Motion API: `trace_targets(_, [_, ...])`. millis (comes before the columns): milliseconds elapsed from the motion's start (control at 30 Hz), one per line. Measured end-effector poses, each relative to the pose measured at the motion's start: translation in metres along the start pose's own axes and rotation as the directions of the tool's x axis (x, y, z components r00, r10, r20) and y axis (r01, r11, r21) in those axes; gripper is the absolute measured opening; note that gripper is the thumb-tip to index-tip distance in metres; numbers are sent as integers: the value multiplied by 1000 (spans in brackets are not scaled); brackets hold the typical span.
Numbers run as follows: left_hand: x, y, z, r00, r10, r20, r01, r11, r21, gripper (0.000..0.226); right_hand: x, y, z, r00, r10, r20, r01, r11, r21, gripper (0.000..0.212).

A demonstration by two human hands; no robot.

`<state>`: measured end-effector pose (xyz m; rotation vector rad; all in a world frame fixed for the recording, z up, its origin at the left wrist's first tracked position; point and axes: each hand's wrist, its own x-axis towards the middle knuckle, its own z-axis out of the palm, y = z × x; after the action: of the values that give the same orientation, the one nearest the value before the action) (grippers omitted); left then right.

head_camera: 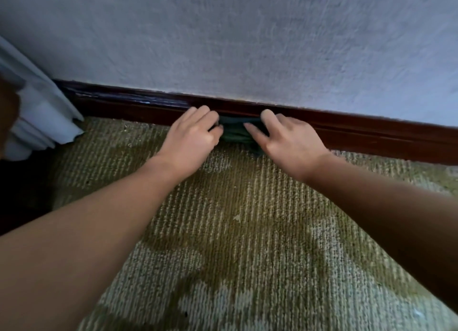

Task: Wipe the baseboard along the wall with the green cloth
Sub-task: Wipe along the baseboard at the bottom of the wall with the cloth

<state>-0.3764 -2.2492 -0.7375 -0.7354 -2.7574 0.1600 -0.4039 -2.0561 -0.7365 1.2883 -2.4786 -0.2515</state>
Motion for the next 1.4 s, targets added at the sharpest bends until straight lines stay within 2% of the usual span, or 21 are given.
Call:
trace_targets(100, [4, 0, 2, 1000, 2, 7, -2, 1000, -6, 27, 1, -4, 3, 1000, -6, 27, 7, 1000, -30, 50])
trace_targets(233, [1, -1, 9, 997, 6, 73, -6, 1000, 4, 29, 4, -14, 5, 984, 47, 170, -26, 992, -122, 52])
trace_targets(367, [-2, -1, 10, 995, -14, 95, 15, 1000, -9, 11, 6, -16, 11, 914, 103, 391, -126, 991, 33, 53])
trace_targets(467, [-4, -1, 6, 996, -29, 90, 31, 999, -25, 13, 6, -16, 9, 906, 133, 402, -165, 985, 46, 62])
trace_targets(567, [-4, 0, -2, 998, -21, 62, 23, 999, -39, 33, 6, -15, 4, 890, 155, 428, -197, 979, 55, 68])
trace_targets(633, [-3, 0, -8, 999, -1, 48, 2, 1000, -23, 37, 7, -11, -1, 893, 155, 421, -200, 978, 65, 68])
trace_targets(700, [-1, -2, -13, 999, -7, 36, 6, 1000, 23, 34, 7, -8, -5, 898, 154, 411, -200, 977, 71, 66])
trace_targets(833, [0, -4, -19, 999, -39, 22, 38, 998, 48, 15, 8, -5, -13, 906, 162, 391, -206, 976, 72, 66])
trace_targets(933, [1, -6, -23, 998, -68, 9, 68, 997, 33, 29, 10, -3, -16, 913, 172, 371, -206, 977, 55, 68])
trace_targets(1033, [4, -9, -26, 998, -58, 5, 58, 998, 19, 20, 14, -1, -20, 912, 201, 358, -236, 970, 59, 63])
trace_targets(1167, [7, -12, -30, 998, -56, -8, 56, 998, -5, 33, 16, 2, -25, 921, 238, 310, -266, 963, 51, 59])
trace_targets(1400, [11, -11, -31, 1000, -22, 3, 22, 1000, -6, 37, 18, 0, -24, 921, 237, 309, -263, 964, 46, 57])
